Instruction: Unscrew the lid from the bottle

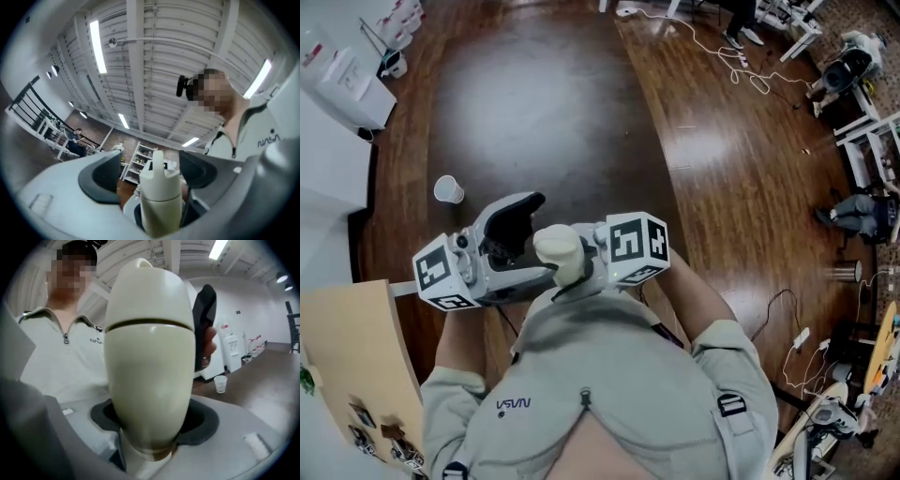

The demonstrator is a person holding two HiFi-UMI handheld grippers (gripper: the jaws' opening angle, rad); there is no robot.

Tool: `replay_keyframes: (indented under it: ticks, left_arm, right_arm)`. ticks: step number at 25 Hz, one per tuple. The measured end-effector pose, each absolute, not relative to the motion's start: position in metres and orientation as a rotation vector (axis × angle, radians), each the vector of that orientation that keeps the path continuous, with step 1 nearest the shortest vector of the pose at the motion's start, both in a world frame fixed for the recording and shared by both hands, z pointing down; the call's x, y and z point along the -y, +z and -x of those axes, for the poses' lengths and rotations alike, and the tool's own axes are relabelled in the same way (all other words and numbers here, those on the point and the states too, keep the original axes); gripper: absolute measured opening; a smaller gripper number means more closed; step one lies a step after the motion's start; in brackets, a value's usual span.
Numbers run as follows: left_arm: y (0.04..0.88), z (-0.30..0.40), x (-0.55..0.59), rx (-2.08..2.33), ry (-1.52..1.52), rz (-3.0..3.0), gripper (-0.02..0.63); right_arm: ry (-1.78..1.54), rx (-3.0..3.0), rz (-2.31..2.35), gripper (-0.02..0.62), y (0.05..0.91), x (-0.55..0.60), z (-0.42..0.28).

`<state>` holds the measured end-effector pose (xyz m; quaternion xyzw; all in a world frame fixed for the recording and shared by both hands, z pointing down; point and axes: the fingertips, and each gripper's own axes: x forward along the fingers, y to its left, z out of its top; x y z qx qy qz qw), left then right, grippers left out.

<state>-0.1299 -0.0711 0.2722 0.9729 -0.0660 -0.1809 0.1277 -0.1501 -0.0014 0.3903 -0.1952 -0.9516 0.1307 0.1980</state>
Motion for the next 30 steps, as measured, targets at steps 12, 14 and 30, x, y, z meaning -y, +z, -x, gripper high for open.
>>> replay_keyframes:
  ticks: [12, 14, 30]
  left_arm:
    - [0.27, 0.109, 0.031, -0.294, -0.36, -2.809, 0.366]
    - [0.272, 0.11, 0.028, -0.305, -0.341, -2.798, 0.332]
    - [0.285, 0.093, 0.072, 0.429, -0.153, -3.038, 0.313]
  right_arm:
    - [0.474, 2.597, 0.951, 0.302, 0.361, -0.038, 0.158]
    - [0.479, 2.599, 0.936, 0.302, 0.363, -0.036, 0.161]
    - [0.201, 2.686, -0.056, 0.302, 0.401, 0.055, 0.167]
